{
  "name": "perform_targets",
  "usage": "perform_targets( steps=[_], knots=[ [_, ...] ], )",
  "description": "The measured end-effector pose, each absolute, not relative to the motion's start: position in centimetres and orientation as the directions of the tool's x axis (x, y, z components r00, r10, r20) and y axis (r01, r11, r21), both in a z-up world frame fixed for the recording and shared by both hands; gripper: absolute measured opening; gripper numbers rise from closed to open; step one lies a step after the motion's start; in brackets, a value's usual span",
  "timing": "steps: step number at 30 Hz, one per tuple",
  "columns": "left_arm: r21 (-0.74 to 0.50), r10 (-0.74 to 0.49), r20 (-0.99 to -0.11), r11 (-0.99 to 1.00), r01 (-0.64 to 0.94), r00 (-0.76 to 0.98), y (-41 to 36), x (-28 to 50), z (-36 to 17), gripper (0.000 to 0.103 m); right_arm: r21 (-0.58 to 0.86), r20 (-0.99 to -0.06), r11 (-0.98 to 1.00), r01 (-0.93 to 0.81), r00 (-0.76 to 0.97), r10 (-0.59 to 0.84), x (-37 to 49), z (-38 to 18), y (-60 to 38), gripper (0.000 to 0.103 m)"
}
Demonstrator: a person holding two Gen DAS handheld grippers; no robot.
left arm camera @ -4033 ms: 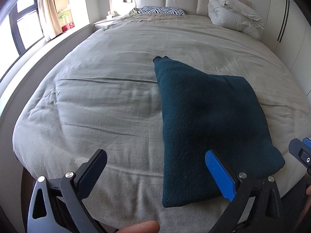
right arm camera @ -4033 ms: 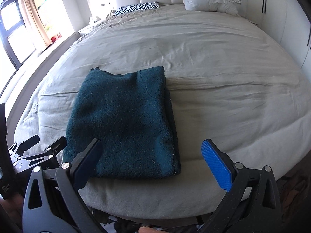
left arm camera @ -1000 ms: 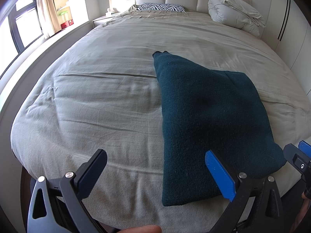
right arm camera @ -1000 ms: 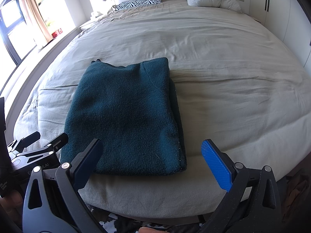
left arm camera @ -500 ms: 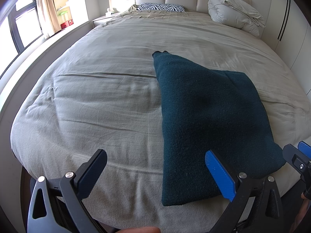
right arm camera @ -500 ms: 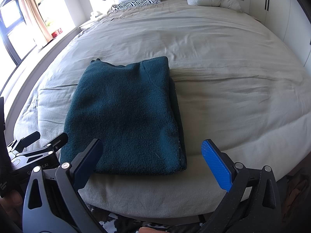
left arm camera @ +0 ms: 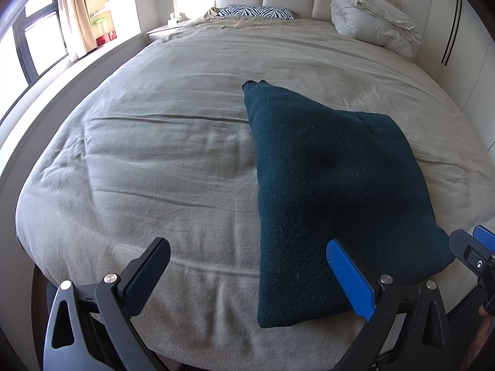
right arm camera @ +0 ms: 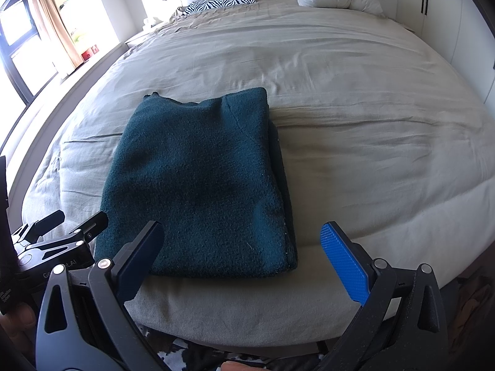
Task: Fold small clothes
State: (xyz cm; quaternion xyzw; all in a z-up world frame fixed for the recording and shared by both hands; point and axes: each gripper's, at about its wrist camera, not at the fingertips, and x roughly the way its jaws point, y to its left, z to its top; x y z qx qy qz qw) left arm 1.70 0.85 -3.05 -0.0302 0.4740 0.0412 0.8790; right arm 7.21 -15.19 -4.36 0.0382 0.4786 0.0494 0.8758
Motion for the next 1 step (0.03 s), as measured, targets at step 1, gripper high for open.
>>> perform_targets(
  steps=[1],
  knots=[
    [-0.019, 0.039, -0.837, 0.995, -0.100, 0.546, 0.91, 1.81, -3.00, 0.103, 0.115, -0.835, 0.992, -0.050, 0.536, 0.123, 7.28, -4.36, -15.25, 0.103]
  ],
)
